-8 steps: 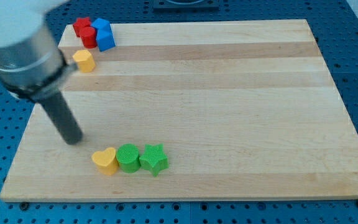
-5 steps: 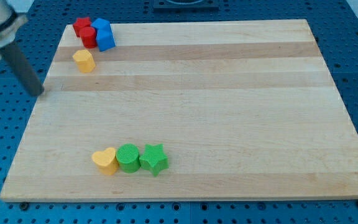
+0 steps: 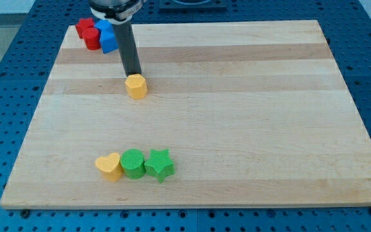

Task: Push the yellow hexagon to the left of the yellow heart

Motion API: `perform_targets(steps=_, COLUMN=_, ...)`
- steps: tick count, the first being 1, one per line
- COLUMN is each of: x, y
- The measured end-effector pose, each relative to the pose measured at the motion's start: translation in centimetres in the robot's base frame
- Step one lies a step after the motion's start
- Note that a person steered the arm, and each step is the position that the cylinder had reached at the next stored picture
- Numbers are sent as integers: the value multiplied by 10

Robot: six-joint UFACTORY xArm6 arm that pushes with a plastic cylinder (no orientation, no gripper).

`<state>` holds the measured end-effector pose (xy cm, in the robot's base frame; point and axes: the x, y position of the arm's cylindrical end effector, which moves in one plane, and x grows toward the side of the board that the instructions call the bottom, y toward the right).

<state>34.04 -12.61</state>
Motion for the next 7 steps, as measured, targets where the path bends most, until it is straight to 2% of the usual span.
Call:
perform_targets(steps=1, x=-22, y=30)
perform_targets(steps=2, x=19, y=42)
perform_targets(steps=4, x=102, y=-49)
perform_targets(steps=6, x=105, y=-55)
perform_targets(steps=7, x=149, y=-63)
